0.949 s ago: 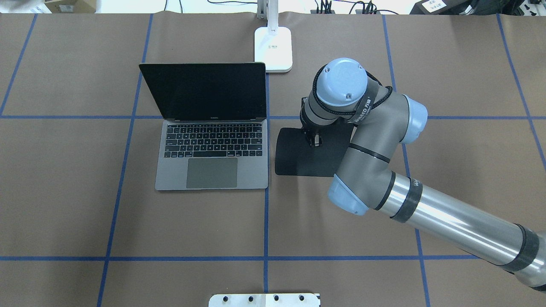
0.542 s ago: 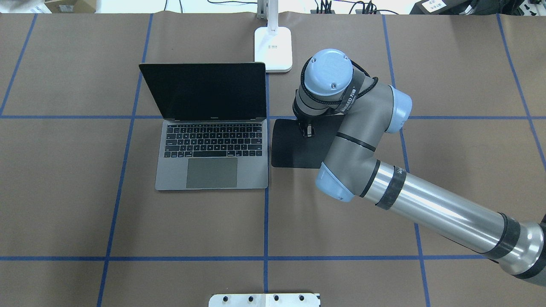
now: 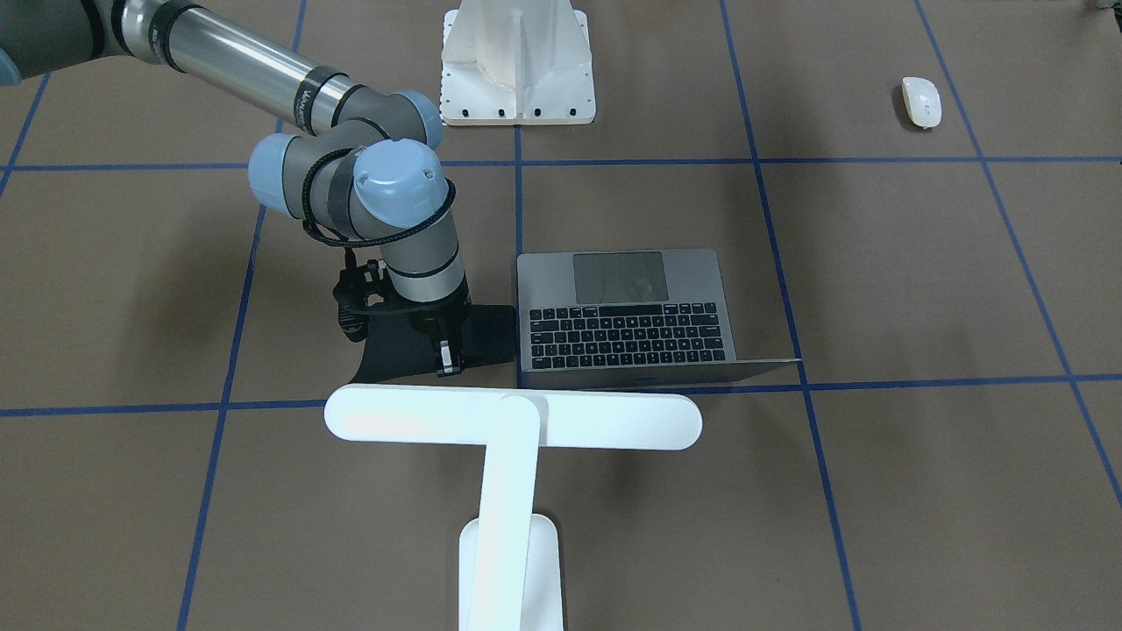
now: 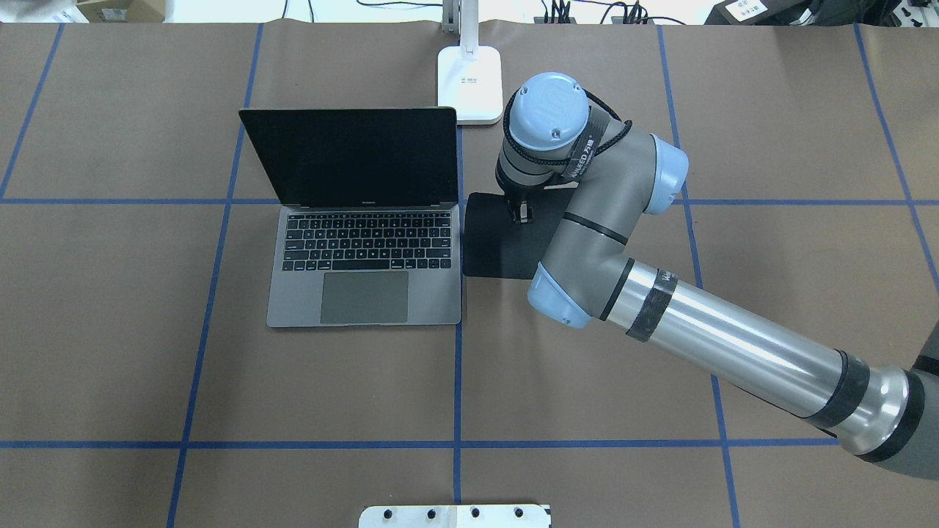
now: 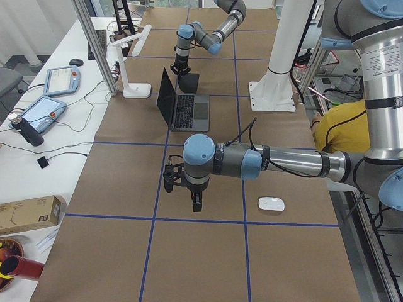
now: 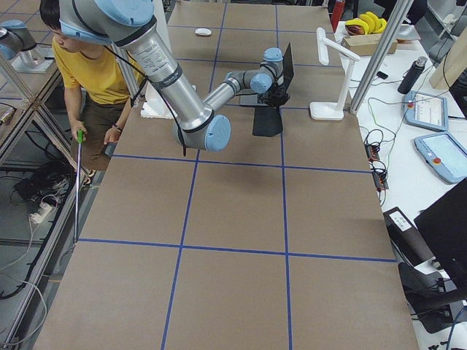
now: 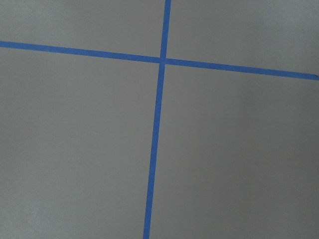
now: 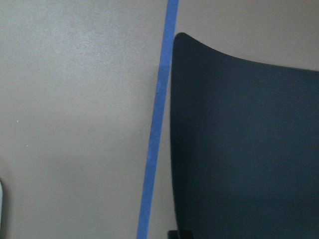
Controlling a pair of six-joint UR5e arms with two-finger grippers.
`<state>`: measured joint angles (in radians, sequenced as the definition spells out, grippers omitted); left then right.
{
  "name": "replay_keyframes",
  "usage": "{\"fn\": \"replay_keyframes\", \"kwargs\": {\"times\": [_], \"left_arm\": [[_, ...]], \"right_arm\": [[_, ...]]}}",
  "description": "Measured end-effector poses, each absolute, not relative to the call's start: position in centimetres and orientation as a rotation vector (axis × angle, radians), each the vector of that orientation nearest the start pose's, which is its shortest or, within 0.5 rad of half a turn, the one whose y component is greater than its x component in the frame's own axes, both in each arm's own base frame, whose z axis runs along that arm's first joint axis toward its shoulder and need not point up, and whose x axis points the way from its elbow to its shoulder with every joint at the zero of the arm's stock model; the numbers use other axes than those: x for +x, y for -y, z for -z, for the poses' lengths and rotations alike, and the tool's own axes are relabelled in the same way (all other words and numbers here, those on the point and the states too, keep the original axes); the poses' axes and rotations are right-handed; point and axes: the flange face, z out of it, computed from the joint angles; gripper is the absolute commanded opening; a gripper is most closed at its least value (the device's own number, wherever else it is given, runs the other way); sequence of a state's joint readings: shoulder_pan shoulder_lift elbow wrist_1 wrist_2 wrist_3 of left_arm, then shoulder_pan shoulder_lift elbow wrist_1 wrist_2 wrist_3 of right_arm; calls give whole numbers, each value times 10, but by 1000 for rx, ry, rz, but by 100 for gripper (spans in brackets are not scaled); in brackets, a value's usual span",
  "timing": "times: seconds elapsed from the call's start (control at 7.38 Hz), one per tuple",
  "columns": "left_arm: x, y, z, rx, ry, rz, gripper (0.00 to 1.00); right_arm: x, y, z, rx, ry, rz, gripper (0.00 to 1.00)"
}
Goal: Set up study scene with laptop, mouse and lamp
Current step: 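Lower the black mouse pad beside the laptop and release it with the right gripper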
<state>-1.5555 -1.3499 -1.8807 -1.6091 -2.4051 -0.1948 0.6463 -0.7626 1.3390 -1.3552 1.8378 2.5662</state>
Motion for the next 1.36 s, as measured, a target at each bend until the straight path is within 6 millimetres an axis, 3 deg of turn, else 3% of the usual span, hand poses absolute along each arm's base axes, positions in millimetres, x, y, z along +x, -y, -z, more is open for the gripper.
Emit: {"fn": "replay_keyframes", "kwargs": {"times": [0.14, 0.68, 0.95, 1.08, 1.36], "left_arm": [[-53, 406, -596, 32, -842, 116, 100], [-53, 406, -597, 30, -842, 116, 100], [-53, 408, -596, 31, -842, 117, 100], [-53, 408, -595, 34, -842, 116, 100], [-52, 413, -588, 54, -845, 104, 100]], "right_arm": [[-555, 554, -240, -423, 798, -1438, 99], [-554, 553, -234, -408, 812, -1395, 100], [-542, 550, -229, -378, 842, -1327, 100], [-530, 543, -234, -347, 859, -1261, 100], [-486, 527, -258, -274, 876, -1137, 100]]}}
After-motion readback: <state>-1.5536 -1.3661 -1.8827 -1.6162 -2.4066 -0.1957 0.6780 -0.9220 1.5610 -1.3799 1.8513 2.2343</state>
